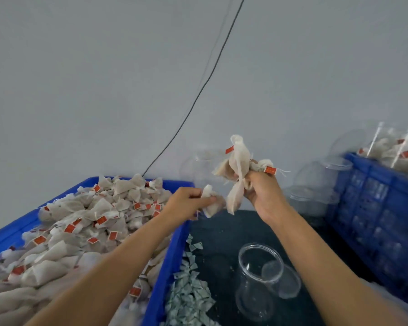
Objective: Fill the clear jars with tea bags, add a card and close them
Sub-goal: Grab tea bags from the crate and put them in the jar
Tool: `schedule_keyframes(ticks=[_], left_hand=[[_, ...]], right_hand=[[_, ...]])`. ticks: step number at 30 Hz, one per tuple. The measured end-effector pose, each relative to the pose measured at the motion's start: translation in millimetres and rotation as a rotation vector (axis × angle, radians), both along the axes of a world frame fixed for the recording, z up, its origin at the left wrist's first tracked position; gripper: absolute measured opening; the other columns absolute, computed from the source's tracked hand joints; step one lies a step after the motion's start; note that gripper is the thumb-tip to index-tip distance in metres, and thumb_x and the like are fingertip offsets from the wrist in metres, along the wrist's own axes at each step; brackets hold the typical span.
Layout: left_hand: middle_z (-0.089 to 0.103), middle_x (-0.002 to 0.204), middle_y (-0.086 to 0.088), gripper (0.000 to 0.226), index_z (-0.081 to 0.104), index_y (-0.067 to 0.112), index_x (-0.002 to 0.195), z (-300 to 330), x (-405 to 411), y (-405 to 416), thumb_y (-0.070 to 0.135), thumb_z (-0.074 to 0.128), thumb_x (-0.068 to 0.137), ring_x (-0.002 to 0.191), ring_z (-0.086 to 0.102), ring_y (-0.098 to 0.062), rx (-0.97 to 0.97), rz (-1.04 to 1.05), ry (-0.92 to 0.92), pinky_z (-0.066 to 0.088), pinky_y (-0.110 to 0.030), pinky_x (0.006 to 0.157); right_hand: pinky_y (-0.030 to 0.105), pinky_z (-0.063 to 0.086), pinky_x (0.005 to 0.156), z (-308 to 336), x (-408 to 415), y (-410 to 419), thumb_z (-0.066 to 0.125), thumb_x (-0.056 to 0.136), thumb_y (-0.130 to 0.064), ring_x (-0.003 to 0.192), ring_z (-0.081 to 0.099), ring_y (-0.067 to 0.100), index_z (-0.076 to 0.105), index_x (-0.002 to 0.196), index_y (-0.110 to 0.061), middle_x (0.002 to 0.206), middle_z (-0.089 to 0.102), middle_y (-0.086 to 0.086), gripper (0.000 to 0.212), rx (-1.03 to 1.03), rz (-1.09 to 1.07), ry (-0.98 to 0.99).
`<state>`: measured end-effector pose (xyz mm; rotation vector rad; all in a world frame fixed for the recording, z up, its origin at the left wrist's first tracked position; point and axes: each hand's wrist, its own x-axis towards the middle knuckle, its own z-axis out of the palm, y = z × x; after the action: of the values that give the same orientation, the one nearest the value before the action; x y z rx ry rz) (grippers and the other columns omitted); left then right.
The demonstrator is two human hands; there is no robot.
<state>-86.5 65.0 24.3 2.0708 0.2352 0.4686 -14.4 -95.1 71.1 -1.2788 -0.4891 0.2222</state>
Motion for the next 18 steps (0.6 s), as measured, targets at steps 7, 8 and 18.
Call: schedule_keyframes(ticks=[7, 8, 18], left_hand=[[0.054, 0.059, 0.002, 0.04, 0.072, 0.005, 0.08, -31, 11, -92, 0.045, 0.072, 0.08, 0.057, 0.044, -0.01, 0.235, -0.132, 0.147, 0.033, -0.025, 0.06], [0.056, 0.06, 0.01, 0.034, 0.074, 0.011, 0.081, -36, 12, -97, 0.045, 0.073, 0.08, 0.057, 0.047, -0.006, 0.308, -0.129, 0.179, 0.035, -0.022, 0.059], [0.054, 0.128, 0.008, 0.065, 0.037, 0.03, 0.128, -44, 2, -89, 0.018, 0.077, 0.079, 0.109, 0.054, -0.001, -0.1, -0.288, 0.235, 0.045, -0.015, 0.084]], right_hand=[[0.027, 0.041, 0.069, -26, 0, -76, 0.045, 0.09, 0.003, 0.071, 0.047, 0.014, 0.061, 0.089, -0.014, 0.075, 0.051, 0.003, 0.024, -0.107, -0.109, 0.038], [0.024, 0.04, 0.066, -32, 0, -79, 0.045, 0.09, 0.003, 0.068, 0.048, 0.012, 0.061, 0.088, -0.013, 0.07, 0.052, 0.0, 0.023, -0.103, -0.119, 0.064], [0.039, 0.059, 0.074, -82, -10, -74, 0.056, 0.091, -0.004, 0.082, 0.068, 0.026, 0.065, 0.108, -0.008, 0.097, 0.069, 0.017, 0.02, -0.307, -0.011, 0.123]])
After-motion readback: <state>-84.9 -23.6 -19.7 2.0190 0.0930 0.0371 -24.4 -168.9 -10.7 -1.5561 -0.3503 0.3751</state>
